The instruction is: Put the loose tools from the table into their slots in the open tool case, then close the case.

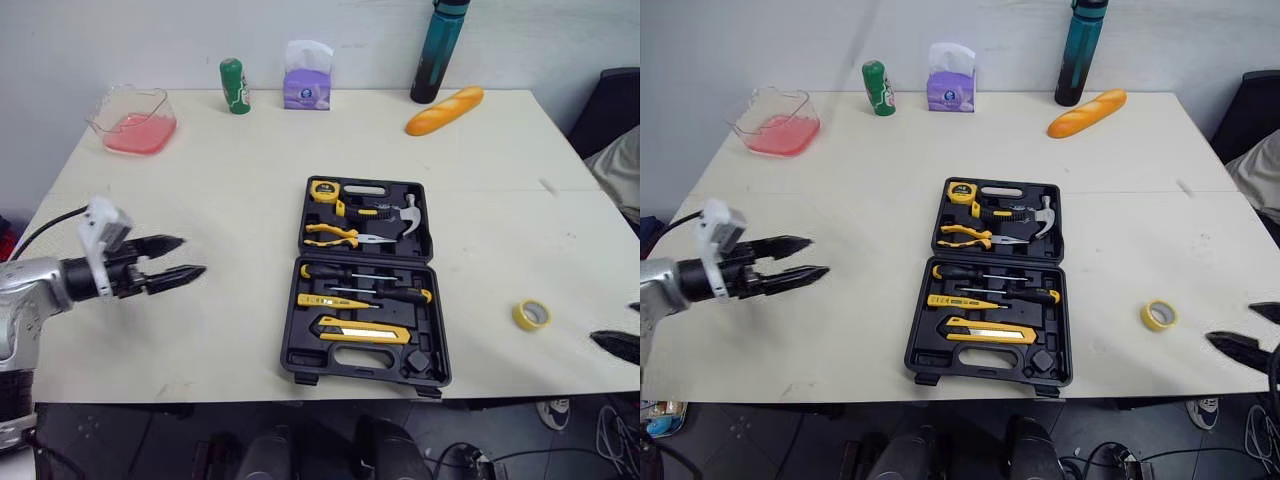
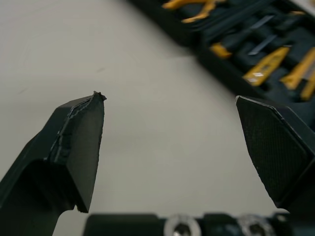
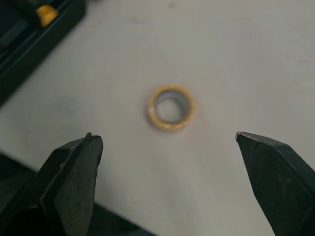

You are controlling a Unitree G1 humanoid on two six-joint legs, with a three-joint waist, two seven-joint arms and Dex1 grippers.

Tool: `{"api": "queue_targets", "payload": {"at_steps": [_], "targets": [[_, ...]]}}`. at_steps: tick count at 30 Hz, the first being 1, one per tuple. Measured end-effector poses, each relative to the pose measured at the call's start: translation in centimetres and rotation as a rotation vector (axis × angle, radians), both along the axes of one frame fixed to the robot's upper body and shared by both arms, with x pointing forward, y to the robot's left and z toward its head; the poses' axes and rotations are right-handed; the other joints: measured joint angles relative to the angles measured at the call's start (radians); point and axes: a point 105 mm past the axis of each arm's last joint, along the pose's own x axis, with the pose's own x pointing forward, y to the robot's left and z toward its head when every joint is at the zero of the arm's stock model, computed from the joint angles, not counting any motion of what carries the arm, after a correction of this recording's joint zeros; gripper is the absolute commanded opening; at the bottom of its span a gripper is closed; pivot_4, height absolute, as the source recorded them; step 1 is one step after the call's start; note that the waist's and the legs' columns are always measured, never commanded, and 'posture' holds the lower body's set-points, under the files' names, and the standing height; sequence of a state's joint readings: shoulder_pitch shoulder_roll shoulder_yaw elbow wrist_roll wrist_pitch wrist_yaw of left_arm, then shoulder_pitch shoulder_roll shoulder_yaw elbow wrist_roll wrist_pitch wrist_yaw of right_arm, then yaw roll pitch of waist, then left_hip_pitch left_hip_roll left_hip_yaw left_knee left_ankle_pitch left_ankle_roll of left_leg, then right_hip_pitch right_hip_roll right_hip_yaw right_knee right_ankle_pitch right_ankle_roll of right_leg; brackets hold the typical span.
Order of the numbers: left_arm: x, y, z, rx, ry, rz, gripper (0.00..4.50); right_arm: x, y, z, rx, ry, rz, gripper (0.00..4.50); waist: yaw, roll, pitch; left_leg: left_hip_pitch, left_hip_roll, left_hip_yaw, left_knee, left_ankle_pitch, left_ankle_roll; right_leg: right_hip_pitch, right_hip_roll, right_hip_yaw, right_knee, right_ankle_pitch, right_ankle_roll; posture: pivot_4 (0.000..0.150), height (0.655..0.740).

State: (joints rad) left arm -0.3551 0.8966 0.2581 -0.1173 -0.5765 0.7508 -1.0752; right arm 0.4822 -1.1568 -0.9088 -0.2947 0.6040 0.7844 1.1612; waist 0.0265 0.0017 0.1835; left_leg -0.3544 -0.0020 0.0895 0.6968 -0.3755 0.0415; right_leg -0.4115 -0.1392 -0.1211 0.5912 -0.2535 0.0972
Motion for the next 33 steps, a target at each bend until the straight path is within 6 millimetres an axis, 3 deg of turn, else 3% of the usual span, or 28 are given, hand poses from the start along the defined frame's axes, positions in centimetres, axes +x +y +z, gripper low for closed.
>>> {"api": "queue_targets", "payload": {"at_steps": [1, 4, 12, 14, 15, 17, 19, 33], "targets": [[-0.7, -2.5, 0.5, 0.001, -0.007, -0.12, 4.46, 0.5, 1.1, 0.2, -0.021, 0.031, 0.071, 4.5, -0.001, 0.0, 0.0, 0.0, 0.0, 0.001, 0.001, 0.0, 0.001, 0.0, 0.001, 0.001, 0.0, 0.0, 0.001, 0.15, 0.7348], [-2.3, -7.1, 1.1, 0.017, -0.032, -0.362, 4.46, 1.8, 2.8, 0.4, -0.068, 0.071, 0.184, 4.5, -0.004, 0.0, 0.0, 0.001, 0.001, 0.003, 0.001, 0.002, 0.003, 0.001, 0.004, 0.003, 0.001, 0.001, 0.001, 0.15, 0.7348], [-3.4, -14.3, 3.6, -0.058, -0.168, -0.672, 4.46, 4.2, 3.1, -2.8, -0.221, 0.235, 0.316, 4.5, -0.003, 0.0, 0.001, 0.0, 0.0, 0.004, 0.003, 0.005, 0.004, 0.0, 0.01, 0.003, 0.001, 0.001, 0.001, 0.15, 0.7348], [-3.5, -15.1, 3.6, -0.073, -0.174, -0.697, 4.46, 4.9, 2.9, -3.2, -0.243, 0.243, 0.328, 4.5, -0.003, 0.001, 0.002, 0.0, 0.0, 0.004, 0.003, 0.005, 0.004, 0.0, 0.01, 0.003, 0.0, 0.001, 0.001, 0.15, 0.7348], [-3.6, -15.6, 3.5, -0.074, -0.175, -0.71, 4.49, 5.3, 2.8, -3.2, -0.254, 0.243, 0.327, 4.25, -0.003, 0.001, 0.002, 0.0, 0.0, 0.004, 0.003, 0.005, 0.005, 0.0, 0.01, 0.003, 0.0, 0.001, 0.001, 0.15, 0.7348], [-3.6, -16.4, 3.1, -0.057, -0.19, -0.727, 4.5, 5.9, 2.7, -3.3, -0.263, 0.247, 0.33, 3.64, -0.004, 0.001, 0.002, 0.0, 0.001, 0.004, 0.003, 0.006, 0.004, 0.0, 0.01, 0.003, 0.0, 0.001, 0.001, 0.15, 0.7348], [-3.6, -16.8, 2.9, -0.049, -0.206, -0.738, 4.5, 6.1, 2.4, -3.6, -0.283, 0.265, 0.339, 2.72, -0.003, 0.002, 0.002, 0.0, 0.002, 0.004, 0.003, 0.006, 0.003, 0.0, 0.01, 0.002, 0.0, 0.001, 0.001, 0.15, 0.7348], [-3.8, -17.8, 3.1, -0.089, -0.236, -0.763, 4.5, 7.5, 1.2, -6.1, -0.308, 0.306, 0.304, 2.72, -0.003, 0.003, 0.003, 0.0, 0.001, 0.003, 0.004, 0.007, 0.003, 0.0, 0.01, 0.002, 0.002, 0.001, 0.001, 0.15, 0.7348]]}}
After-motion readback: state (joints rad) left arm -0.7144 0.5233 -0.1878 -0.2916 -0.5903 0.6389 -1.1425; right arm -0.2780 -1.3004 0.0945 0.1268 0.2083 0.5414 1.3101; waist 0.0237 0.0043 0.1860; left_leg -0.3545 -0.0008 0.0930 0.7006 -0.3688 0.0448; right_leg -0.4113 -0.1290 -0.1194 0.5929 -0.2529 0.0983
